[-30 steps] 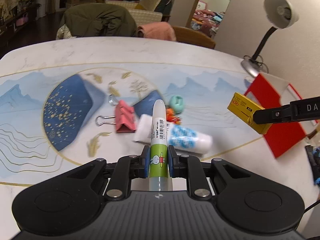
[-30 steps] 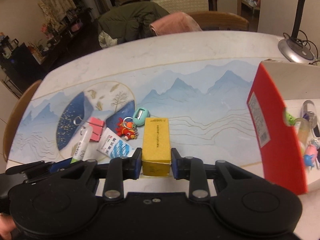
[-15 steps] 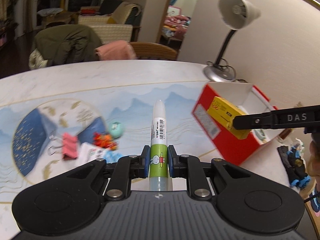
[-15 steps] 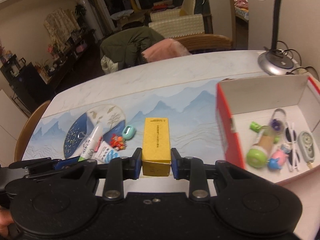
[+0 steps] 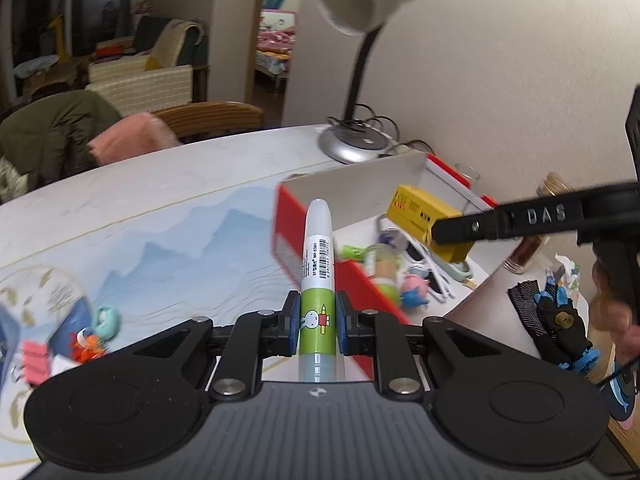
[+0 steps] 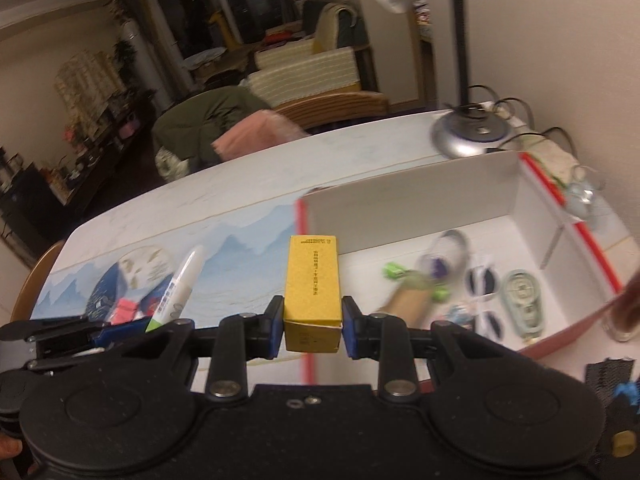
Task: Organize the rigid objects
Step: 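Carry the glue stick and yellow box with both tools into the shoebox, then open the left tool to drop the glue stick while the right tool releases the box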
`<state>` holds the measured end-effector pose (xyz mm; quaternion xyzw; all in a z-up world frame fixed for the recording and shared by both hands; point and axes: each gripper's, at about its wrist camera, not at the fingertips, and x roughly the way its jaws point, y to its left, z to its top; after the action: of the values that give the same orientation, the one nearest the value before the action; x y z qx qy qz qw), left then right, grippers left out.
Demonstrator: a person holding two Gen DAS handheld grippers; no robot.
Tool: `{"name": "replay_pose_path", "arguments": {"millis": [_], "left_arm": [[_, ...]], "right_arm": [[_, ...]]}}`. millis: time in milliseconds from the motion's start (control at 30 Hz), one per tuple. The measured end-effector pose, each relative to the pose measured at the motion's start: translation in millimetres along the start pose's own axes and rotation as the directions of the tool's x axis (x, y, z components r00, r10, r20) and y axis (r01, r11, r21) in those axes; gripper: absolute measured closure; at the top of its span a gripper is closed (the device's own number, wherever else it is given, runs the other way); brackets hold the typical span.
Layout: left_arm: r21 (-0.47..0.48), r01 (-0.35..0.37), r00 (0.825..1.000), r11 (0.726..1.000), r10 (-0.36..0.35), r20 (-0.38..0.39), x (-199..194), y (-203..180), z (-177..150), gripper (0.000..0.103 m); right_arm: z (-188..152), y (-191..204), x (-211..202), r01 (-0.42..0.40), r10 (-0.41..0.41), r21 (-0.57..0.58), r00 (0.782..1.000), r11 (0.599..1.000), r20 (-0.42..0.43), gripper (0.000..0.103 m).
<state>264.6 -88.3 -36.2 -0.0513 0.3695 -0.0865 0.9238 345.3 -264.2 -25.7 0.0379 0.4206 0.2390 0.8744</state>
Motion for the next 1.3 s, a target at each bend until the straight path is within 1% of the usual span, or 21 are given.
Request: {"name": "replay_pose_path", "arguments": {"millis": [133, 333, 467, 633, 833, 1000, 1133, 1300], "left_arm": [[0.041, 0.016, 1.0, 0.999, -0.015, -0.008, 19.5, -25.9, 12.1, 0.086], [0.079, 0.025, 0.999, 0.997, -0.021, -0.045, 53.9, -52.0, 31.2, 0.086], [0.1, 0.008, 0.997, 0.995, -0.001, -0.073, 79.4, -61.1, 44.2, 0.086], [0.136, -0.03, 0.992, 0.99, 0.047, -0.118, 112.8, -66.3, 56.3, 0.086], [0.176, -0.059, 0.979, 0.983, 0.091, -0.182, 153.8, -67.5, 69.0, 0.086], [0.223, -0.064, 0.965, 0.973, 0.117, -0.234, 180.9, -71.4, 74.1, 0.086], [0.243, -0.067, 0.951, 0.968, 0.135, -0.276, 199.3, -72.1, 74.5, 0.086], [0.257, -0.066, 0.939, 0.964, 0.147, -0.31, 214.0, -71.4, 76.6, 0.086]], "right_arm": [[7.0, -36.7, -4.0, 0.035, -0.035, 0.033, 0.999, 0.999, 0.02, 0.075], [12.2, -82.9, 1.5, 0.086, -0.087, 0.069, 0.996, 0.994, 0.012, 0.075], [14.6, -105.3, 9.2, 0.108, -0.108, 0.075, 0.994, 0.991, 0.001, 0.075], [19.2, -125.7, 22.3, 0.126, -0.125, 0.066, 0.992, 0.99, -0.015, 0.075], [27.0, -142.8, 44.4, 0.138, -0.136, 0.065, 0.99, 0.988, -0.036, 0.075], [30.6, -141.9, 63.6, 0.147, -0.146, 0.014, 0.988, 0.989, -0.057, 0.075], [33.8, -142.5, 78.4, 0.151, -0.151, -0.005, 0.986, 0.988, -0.075, 0.075], [36.9, -139.0, 95.4, 0.154, -0.159, -0.051, 0.982, 0.987, -0.106, 0.075]]}}
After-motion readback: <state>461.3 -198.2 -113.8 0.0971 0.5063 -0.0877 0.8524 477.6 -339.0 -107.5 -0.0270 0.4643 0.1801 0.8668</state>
